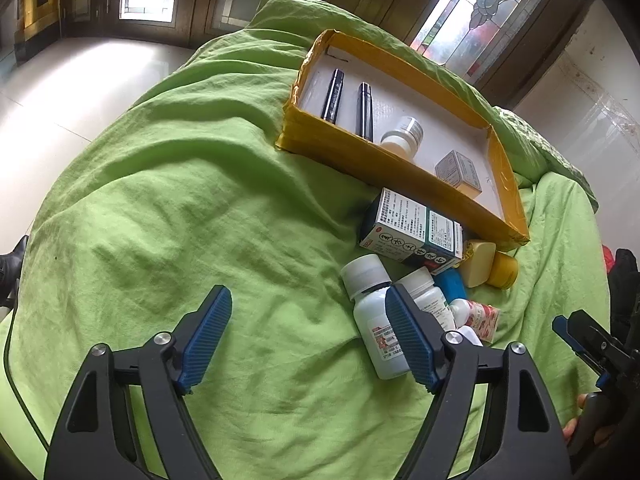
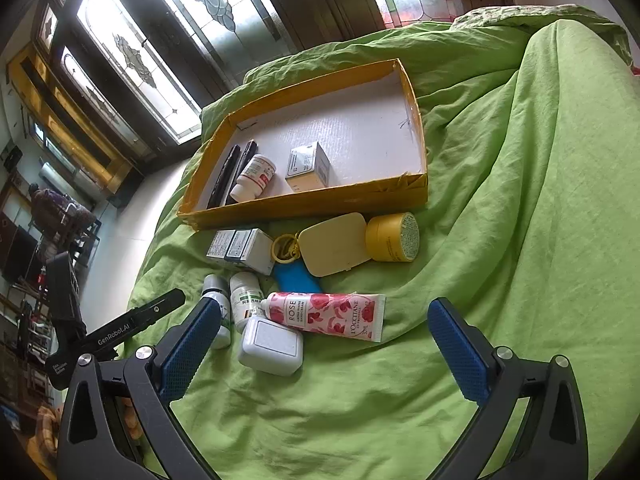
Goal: Organize rigid objects
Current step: 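Withdraw both tools from the tray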
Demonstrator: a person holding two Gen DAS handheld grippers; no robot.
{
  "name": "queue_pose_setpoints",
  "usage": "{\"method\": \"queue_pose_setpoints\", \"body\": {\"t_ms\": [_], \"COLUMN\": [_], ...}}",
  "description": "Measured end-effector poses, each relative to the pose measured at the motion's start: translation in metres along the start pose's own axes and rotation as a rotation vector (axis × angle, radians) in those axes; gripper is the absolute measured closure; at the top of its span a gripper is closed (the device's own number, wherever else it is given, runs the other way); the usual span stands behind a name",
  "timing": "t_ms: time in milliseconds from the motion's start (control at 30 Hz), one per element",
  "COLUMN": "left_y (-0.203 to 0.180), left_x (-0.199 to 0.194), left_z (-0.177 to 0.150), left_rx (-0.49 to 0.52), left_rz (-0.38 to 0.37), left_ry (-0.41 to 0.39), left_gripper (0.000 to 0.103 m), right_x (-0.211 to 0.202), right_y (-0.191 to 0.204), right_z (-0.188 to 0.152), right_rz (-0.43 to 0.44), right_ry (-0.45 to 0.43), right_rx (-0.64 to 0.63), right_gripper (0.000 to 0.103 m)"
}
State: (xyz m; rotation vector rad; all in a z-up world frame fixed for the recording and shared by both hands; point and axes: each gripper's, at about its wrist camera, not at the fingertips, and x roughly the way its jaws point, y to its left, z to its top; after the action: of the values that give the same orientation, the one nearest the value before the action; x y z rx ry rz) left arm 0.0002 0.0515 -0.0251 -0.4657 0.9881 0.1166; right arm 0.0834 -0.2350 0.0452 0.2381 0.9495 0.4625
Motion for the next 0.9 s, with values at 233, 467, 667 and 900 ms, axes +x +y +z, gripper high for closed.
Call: {"method": "queue_pose_setpoints", "body": {"t_ms": [233,467,667,900], "left_y": [-0.014,-0.019,-0.029,-0.03], "left_x": [0.001,0.003,0.007,0.005], "left_z": [-0.003,-0.003,-0.005,-0.007], "left_rx": [0.064,0.083,0.118,0.118], "left_rz": [0.014,0.048,0.086,0.073], "left_ry": [-0.004,-0.004,-0.008,-0.014], "left_gripper": [0.024,0.024,0.024,0.024], "right_x": [0.003,0.003,-0.002,-0.006], "right_y": [0.008,0.016,0.013,0.006], "right_z": [-0.005,-0.008,-0.008,-0.005], "right_rz": [0.024,0.031,0.047,0.043], "right_ry": [0.03,0.056,0.061,0.053], "right_rx": [-0.012,-0.042,-0.041,-0.02], "right_gripper": [0.001,0.001,0.001,0.001]}}
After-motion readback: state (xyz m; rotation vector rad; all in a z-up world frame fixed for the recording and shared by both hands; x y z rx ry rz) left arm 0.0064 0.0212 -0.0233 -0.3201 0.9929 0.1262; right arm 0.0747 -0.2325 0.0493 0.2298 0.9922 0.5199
